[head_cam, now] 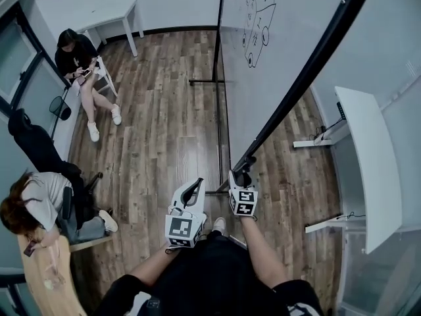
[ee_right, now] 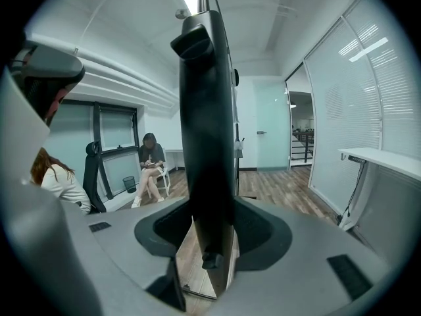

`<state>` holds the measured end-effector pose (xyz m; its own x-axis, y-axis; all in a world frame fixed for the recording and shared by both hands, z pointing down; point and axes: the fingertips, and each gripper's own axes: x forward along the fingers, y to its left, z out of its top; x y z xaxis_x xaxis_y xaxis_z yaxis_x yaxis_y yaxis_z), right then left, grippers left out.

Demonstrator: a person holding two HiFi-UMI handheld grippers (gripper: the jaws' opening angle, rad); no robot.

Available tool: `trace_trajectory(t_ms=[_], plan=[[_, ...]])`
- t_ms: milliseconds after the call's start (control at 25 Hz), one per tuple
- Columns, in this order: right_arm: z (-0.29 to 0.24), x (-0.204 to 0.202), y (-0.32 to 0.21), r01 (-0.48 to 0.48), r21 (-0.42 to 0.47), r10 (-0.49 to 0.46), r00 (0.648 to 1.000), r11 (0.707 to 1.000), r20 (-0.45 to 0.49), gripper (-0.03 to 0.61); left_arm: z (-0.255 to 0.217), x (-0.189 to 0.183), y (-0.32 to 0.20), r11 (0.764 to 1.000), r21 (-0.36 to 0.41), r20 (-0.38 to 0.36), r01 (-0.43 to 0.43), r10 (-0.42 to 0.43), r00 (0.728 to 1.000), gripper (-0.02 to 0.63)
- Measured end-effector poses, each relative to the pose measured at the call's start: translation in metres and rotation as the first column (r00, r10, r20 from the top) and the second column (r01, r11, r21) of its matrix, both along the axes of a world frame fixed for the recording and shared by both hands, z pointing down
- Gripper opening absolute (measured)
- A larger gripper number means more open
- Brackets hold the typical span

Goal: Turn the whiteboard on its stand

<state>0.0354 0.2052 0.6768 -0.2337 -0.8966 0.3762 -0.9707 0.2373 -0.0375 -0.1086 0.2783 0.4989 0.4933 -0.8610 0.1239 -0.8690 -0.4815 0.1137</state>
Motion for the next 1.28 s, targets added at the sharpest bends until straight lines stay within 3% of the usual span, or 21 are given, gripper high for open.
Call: trace_trajectory(t_ms=[1040,1280], plan=[[-0.003,0.0,0.065,-0.02,-0.019,0.02,1.0,1.0,0.007,0.193,0.012,0.028,0.013,0.995,-0.034,-0.006,-0.091,0.091,0.996,0.018],[-0.001,0.004,0.078,-0.013,-0.058,0.016,0.999,0.998,0.048,0.193,0.01,0.029,0.019,0.995,-0.033,-0.004,-0.097,0.097,0.995,0.018]])
